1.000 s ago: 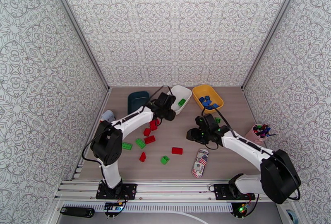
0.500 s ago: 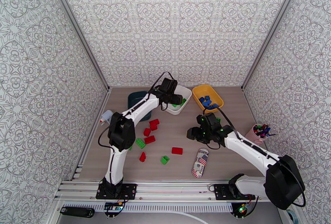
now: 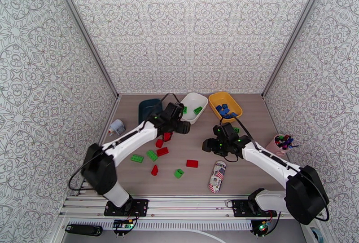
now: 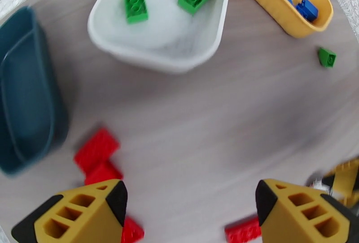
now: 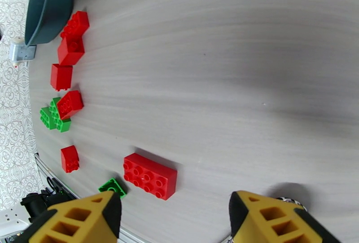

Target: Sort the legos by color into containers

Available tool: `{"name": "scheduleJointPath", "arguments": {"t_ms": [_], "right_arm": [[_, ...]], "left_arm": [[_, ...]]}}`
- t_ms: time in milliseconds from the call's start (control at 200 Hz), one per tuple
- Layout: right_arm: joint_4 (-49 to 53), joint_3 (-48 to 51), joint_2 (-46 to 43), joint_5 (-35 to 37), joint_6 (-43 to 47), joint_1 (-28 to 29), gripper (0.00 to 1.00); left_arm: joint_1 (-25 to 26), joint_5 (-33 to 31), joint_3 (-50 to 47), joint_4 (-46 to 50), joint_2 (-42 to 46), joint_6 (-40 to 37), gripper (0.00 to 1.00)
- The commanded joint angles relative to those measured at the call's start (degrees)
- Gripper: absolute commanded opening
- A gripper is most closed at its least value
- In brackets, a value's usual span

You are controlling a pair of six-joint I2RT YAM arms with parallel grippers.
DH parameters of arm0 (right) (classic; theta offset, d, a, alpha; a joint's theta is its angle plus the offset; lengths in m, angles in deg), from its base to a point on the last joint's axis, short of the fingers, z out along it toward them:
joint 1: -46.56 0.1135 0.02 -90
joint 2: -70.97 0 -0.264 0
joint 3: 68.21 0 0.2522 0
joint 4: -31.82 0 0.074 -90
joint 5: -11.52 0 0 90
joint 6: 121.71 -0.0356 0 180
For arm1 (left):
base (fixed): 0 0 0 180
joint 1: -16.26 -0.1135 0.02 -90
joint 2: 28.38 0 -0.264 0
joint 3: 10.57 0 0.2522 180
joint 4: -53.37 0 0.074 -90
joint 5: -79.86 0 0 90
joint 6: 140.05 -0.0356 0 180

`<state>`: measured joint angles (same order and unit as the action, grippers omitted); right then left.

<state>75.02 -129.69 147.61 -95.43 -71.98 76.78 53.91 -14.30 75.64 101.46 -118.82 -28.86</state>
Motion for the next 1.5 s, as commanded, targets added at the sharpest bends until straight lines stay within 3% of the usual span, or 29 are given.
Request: {"name": "scheduleJointPath", "arguments": {"t_ms": [0,285,565,895,1145,1350,1496], "right_arm": [[0.5,-2.7,1.1,0.6,1.6,1.0,0.67],[0.8,-1.9,1.1,0.7,2.1,1.2,0.67],[1.5,0.4,-1.2,0.6,1.4,1.2,0.67],[1.6,1.2,-2.0,0.5,0.5,1.2,0.67],[0.9,1.6,-1.8,0.3,0.0,1.2,0.67],[0.5,1.3,-1.0,-0.1,0.1,1.2,0.67],[0.9,1.1,-0.7,0.2,0.2,1.2,0.65]], "left_arm": [[3.2,-2.7,-6.2,2.3,4.5,2.7,0.82],[15.8,-0.7,-23.2,-0.8,16.3,8.6,0.87],[25.2,-4.8,-31.6,-2.4,16.0,17.0,0.91],[27.3,-7.2,-32.7,-4.9,10.1,17.2,0.88],[27.4,-8.1,-30.9,-4.5,6.3,16.3,0.69],[27.3,-9.3,-29.3,-4.9,5.1,15.8,0.64],[27.2,-8.9,-28.4,-5.1,3.2,15.5,0.56]]}}
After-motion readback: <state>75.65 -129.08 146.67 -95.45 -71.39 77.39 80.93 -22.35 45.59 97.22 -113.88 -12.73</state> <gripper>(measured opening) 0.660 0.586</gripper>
